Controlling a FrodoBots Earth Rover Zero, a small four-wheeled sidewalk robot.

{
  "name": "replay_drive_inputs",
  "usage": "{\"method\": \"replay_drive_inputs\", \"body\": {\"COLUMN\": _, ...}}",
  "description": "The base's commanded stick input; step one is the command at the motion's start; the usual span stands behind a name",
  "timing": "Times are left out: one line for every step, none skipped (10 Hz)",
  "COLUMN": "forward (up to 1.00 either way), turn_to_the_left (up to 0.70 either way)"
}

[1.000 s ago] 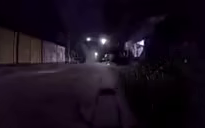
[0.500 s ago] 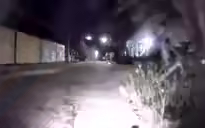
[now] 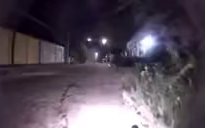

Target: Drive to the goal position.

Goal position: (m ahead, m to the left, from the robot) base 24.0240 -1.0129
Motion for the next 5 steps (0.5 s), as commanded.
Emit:
{"method": "replay_drive_inputs", "body": {"forward": 0.70, "turn_to_the_left": 0.00}}
{"method": "replay_drive_inputs", "body": {"forward": 0.70, "turn_to_the_left": 0.00}}
{"method": "replay_drive_inputs", "body": {"forward": 0.70, "turn_to_the_left": 0.00}}
{"method": "replay_drive_inputs", "body": {"forward": 0.70, "turn_to_the_left": 0.00}}
{"method": "replay_drive_inputs", "body": {"forward": 0.70, "turn_to_the_left": 0.00}}
